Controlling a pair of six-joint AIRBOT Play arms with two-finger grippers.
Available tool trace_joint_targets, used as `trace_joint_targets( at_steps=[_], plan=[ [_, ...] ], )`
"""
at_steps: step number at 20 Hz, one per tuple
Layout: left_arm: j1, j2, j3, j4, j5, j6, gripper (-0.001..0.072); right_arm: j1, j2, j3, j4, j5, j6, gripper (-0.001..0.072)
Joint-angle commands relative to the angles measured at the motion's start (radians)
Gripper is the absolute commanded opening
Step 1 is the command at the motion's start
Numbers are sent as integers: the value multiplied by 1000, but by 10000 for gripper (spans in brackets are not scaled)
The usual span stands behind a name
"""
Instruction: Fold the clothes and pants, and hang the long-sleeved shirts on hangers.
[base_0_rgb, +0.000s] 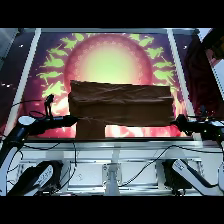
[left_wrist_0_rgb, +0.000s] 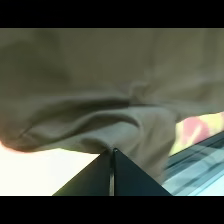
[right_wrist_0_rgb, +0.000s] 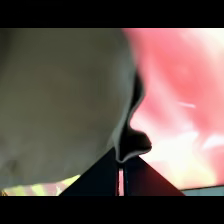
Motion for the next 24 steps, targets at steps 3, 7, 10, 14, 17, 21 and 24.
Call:
trace_joint_targets(
  at_steps=[3,7,10,14,17,21,24],
  plan=[
    [1,78,245,66,-88,-111,33,0,295,68,58,95,56,11],
    [1,181,332,140,-47,-207,33,1,399,105,139,124,135,11],
    [-4,200,330,137,87,-207,33,68,392,105,244,-13,136,11],
    [-41,76,320,135,247,-214,33,258,339,105,236,-304,213,11],
    [-125,-86,321,132,445,-214,33,415,230,105,236,-525,221,10],
    [-217,-277,338,6,759,-214,33,544,-4,122,256,-747,274,11],
    [-246,-381,370,-6,861,-214,33,555,-172,207,254,-757,287,11]
  ],
)
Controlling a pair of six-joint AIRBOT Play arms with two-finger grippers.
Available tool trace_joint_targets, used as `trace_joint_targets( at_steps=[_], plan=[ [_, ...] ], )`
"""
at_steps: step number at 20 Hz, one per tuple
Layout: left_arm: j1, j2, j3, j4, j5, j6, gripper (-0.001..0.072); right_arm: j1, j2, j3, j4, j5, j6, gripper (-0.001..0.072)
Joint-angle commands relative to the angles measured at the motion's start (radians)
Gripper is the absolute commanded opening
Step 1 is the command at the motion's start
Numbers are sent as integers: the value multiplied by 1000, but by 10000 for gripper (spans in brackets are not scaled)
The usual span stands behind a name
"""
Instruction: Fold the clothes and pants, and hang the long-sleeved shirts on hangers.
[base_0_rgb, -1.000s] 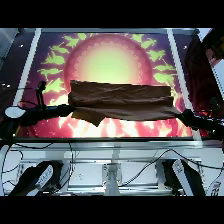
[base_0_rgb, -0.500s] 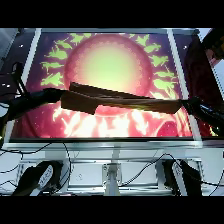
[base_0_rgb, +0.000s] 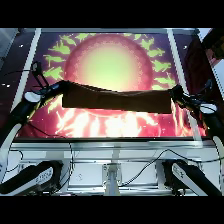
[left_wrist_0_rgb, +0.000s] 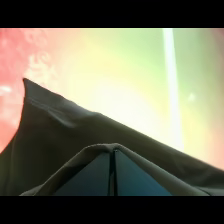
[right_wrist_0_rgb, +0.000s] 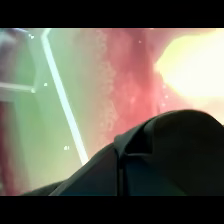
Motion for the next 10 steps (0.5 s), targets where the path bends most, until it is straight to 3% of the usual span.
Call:
trace_joint_targets(
  at_steps=[1,8,9,10],
  plan=[
    [-38,-132,34,-40,177,-1,34,40,-190,87,4,-91,26,11],
    [-40,-243,61,-40,245,-44,47,40,-350,195,6,-84,27,12],
    [-44,-252,64,-40,244,-47,127,40,-352,196,5,-76,27,20],
    [-50,-258,65,-40,245,-47,296,40,-352,197,3,-71,26,128]
  ],
)
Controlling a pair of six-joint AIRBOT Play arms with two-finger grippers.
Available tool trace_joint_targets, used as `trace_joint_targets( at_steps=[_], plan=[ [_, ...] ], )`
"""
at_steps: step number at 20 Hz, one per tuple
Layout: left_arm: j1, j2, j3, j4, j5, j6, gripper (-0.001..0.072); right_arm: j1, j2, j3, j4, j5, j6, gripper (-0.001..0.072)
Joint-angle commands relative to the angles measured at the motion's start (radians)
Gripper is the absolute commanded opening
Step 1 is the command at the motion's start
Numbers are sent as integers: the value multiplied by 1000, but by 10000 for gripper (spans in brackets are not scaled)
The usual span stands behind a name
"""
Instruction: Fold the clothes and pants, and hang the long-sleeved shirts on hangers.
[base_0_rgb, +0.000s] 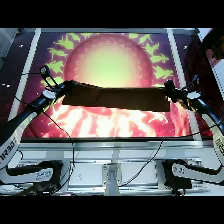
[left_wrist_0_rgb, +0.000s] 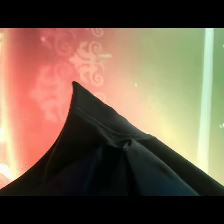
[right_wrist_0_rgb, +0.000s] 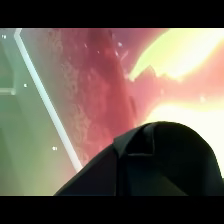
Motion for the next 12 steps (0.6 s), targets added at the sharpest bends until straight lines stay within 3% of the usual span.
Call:
trace_joint_targets(
  at_steps=[1,2,3,8,9,12],
  plan=[
    [-14,-34,9,-1,17,-18,499,2,-29,18,0,17,1,406],
    [-18,-33,9,-2,16,-18,650,2,-29,19,0,24,1,617],
    [-21,-32,10,-1,16,-18,691,2,-27,19,-2,42,0,668],
    [24,51,10,11,-3,-13,687,0,7,19,-85,82,-7,667],
    [59,72,13,10,-53,-14,684,0,19,19,-97,83,-7,667],
    [247,73,69,11,-411,-33,633,0,43,20,-124,93,-7,667]
  ],
)
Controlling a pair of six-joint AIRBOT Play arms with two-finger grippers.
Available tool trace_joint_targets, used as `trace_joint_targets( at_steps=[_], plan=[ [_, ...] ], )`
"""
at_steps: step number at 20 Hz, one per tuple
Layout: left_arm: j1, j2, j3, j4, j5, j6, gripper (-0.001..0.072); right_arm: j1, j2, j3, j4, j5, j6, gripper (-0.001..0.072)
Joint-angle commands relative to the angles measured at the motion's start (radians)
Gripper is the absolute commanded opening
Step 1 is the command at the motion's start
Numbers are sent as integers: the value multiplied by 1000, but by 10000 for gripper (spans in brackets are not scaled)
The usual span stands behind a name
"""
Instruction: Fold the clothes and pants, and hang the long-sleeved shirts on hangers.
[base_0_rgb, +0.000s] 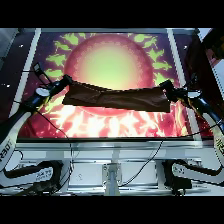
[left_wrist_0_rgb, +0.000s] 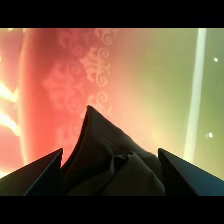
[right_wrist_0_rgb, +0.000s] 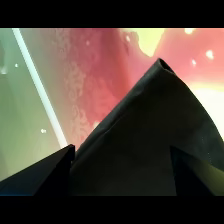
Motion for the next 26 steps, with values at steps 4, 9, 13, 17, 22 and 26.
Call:
trace_joint_targets(
  at_steps=[4,9,13,17,22,26],
  plan=[
    [328,-105,195,88,-687,-13,636,0,23,1,-44,21,-1,667],
    [370,-322,332,86,-990,43,703,0,23,1,-44,31,-1,667],
    [338,-376,332,87,-986,156,703,0,23,1,-50,53,-1,667],
    [312,-403,332,87,-986,193,703,0,23,1,-49,53,-1,667],
    [272,-456,332,64,-982,209,697,0,23,1,-49,72,0,666],
    [201,-461,332,-5,-909,268,647,0,23,2,-50,108,-7,665]
  ],
)
